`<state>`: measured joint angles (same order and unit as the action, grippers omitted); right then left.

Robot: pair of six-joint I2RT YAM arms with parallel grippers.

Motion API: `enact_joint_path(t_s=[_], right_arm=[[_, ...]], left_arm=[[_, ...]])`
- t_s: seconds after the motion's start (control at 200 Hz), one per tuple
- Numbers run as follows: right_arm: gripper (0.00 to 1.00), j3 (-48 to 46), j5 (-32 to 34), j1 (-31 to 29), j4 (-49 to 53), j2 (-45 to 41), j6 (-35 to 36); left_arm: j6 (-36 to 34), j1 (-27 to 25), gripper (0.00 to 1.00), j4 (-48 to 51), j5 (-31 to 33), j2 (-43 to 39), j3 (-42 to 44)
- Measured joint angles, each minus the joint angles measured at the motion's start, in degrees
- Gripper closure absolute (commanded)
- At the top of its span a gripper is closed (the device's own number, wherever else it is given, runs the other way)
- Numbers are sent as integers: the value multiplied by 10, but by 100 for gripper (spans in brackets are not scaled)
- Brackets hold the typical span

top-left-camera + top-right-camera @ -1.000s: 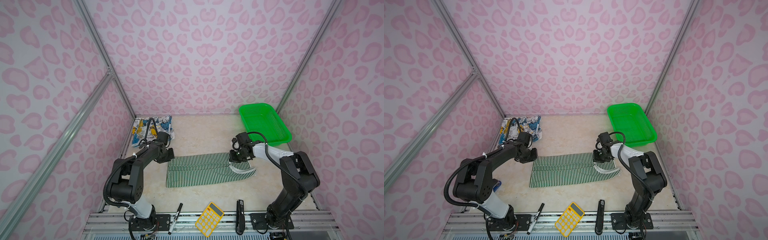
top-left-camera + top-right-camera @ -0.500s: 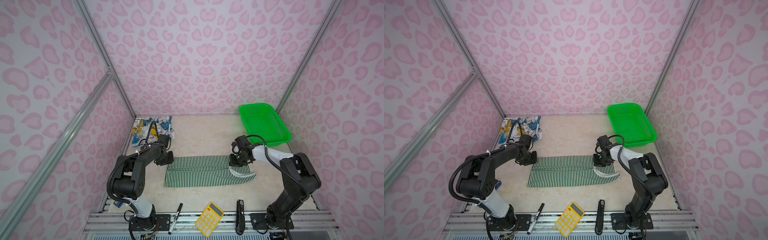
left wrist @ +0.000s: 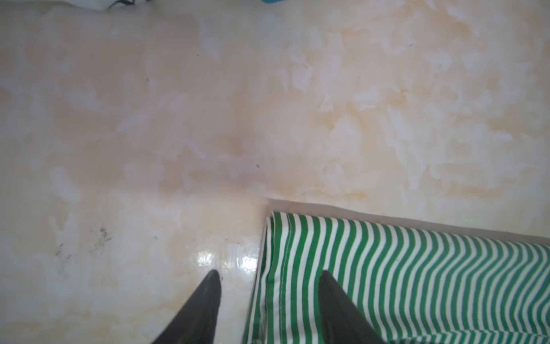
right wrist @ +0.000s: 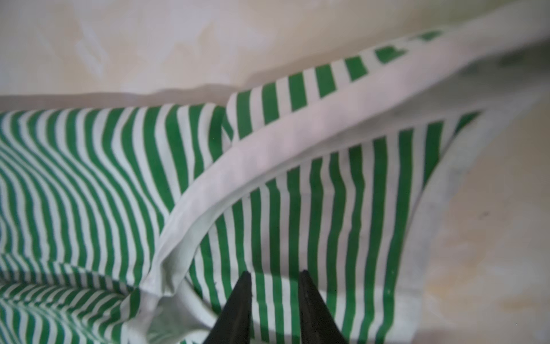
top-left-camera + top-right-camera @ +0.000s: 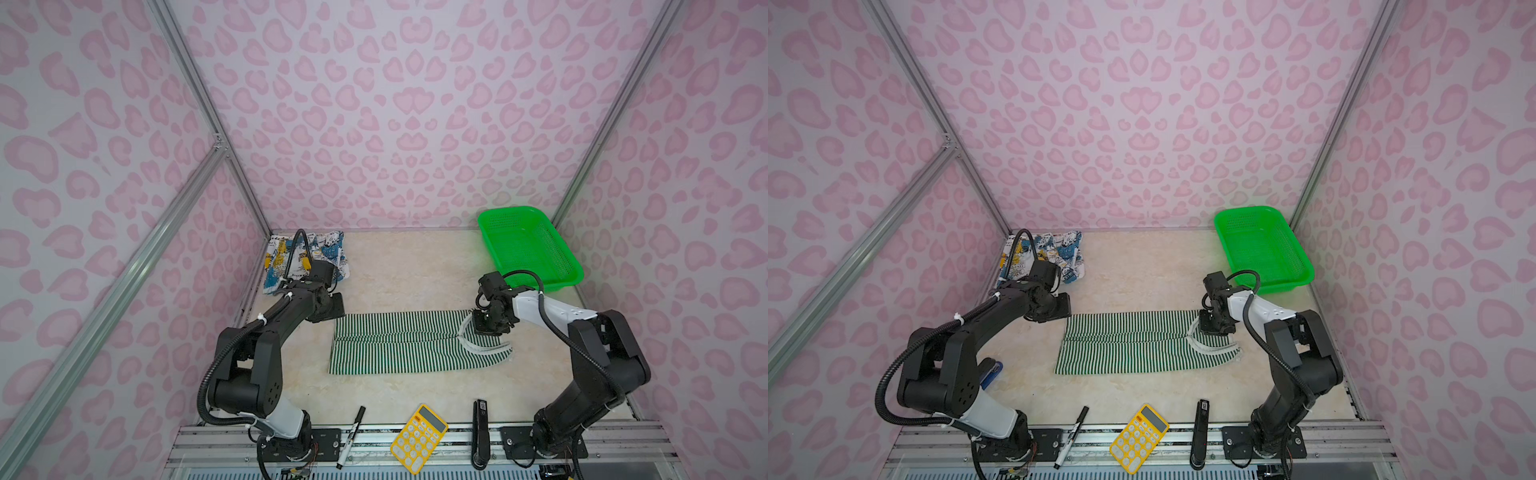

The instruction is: Fold and stack the mixed laundry pile

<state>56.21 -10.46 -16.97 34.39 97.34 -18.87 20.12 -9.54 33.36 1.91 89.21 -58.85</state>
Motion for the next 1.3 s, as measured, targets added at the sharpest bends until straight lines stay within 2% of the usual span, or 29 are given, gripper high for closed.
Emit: enact_joint_path(t_s=[0.085, 0.245, 0.325, 0.415, 0.49, 0.535, 0.585, 0.695, 0.81, 0.935, 1.025, 1.105, 1.3], right_arm=[[76, 50, -4, -1, -3, 50, -2], [76, 204, -21, -7, -13, 169, -1], [74, 331, -31, -10, 7, 250, 7], [71, 516, -36, -11, 50, 359, 26], [64, 678, -32, -14, 93, 438, 50], [58, 739, -16, -21, 111, 456, 68], [53, 761, 16, -37, 125, 445, 90], [49, 686, 50, -95, 144, 339, 125], [49, 516, 49, -140, 115, 191, 131], [52, 322, 31, -181, 85, 103, 86], [54, 214, 1, -211, 60, 64, 46], [56, 150, -7, -213, 26, 50, 6], [63, 120, -28, -181, -54, 83, -44]], left_arm=[[3, 0, 28, 4, -2, -39, 3], [9, 0, 23, 13, -12, -107, 20], [13, 0, 20, 16, -20, -133, 33], [16, 0, 18, 16, -22, -153, 52], [20, 0, 17, 13, -27, -156, 71], [24, 0, 17, 11, -30, -154, 79], [24, 0, 17, 8, -30, -148, 83], [27, 0, 17, -14, -30, -123, 85], [27, 0, 18, -33, -28, -93, 80], [27, 6, 20, -51, -23, -68, 77], [27, 14, 21, -65, -24, -51, 81], [27, 19, 23, -78, -28, -35, 89], [27, 19, 27, -106, -57, 8, 105]])
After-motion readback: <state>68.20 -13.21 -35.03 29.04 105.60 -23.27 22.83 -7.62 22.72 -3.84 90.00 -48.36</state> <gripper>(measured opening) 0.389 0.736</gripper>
